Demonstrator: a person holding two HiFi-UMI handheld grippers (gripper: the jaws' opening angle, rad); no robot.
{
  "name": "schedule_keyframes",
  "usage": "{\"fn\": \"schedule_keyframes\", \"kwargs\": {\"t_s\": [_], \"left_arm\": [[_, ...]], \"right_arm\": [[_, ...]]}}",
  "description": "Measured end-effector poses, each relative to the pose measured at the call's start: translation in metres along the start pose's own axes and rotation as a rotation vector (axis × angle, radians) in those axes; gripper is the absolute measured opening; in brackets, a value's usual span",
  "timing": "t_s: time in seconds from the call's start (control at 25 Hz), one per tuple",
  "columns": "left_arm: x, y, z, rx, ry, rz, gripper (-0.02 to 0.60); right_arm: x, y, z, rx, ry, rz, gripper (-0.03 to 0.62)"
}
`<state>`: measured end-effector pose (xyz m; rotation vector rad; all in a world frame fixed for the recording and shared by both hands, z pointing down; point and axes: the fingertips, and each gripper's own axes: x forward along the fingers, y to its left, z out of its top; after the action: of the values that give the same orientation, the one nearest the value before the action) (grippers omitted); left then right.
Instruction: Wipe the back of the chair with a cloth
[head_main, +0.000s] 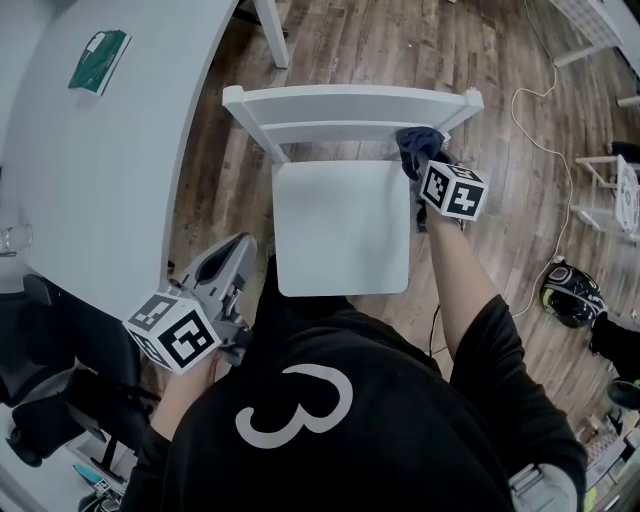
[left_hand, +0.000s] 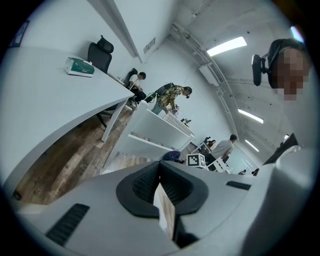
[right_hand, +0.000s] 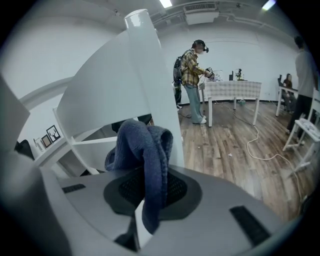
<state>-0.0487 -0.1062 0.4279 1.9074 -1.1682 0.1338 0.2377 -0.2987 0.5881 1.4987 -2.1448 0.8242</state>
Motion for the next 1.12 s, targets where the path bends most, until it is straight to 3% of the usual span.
{"fn": "schedule_keyframes", "kwargs": {"t_s": [0.2, 0.36, 0.6, 0.76, 0.92, 1.12], "left_arm": [[-0.008, -0.008, -0.007, 0.005, -0.011, -0.004, 0.014], [-0.009, -0.025, -0.013, 0.021, -0.011, -0.043, 0.014], [-0.006, -0.060, -0.016, 0.091, 0.006, -0.163, 0.014], [-0.038, -0.094, -0.022, 0.152, -0.010, -0.236, 0.014], [-0.097, -0.115, -0.042, 0.210, -0.020, -0.279, 0.014], [-0.164, -0.145, -0.048, 0.292, -0.099, -0.373, 0.014]], "right_arm": [[-0.024, 0.019, 0.005, 0.037, -0.047, 0.102, 0.052], [-0.067, 0.059, 0.013, 0.041, -0.097, 0.262, 0.052], [-0.165, 0.132, 0.014, 0.017, -0.182, 0.486, 0.052], [-0.243, 0.187, 0.001, -0.008, -0.197, 0.619, 0.052], [-0.311, 0.234, -0.018, 0.009, -0.225, 0.665, 0.052], [-0.384, 0.286, -0.023, 0.010, -0.340, 0.674, 0.052]]}}
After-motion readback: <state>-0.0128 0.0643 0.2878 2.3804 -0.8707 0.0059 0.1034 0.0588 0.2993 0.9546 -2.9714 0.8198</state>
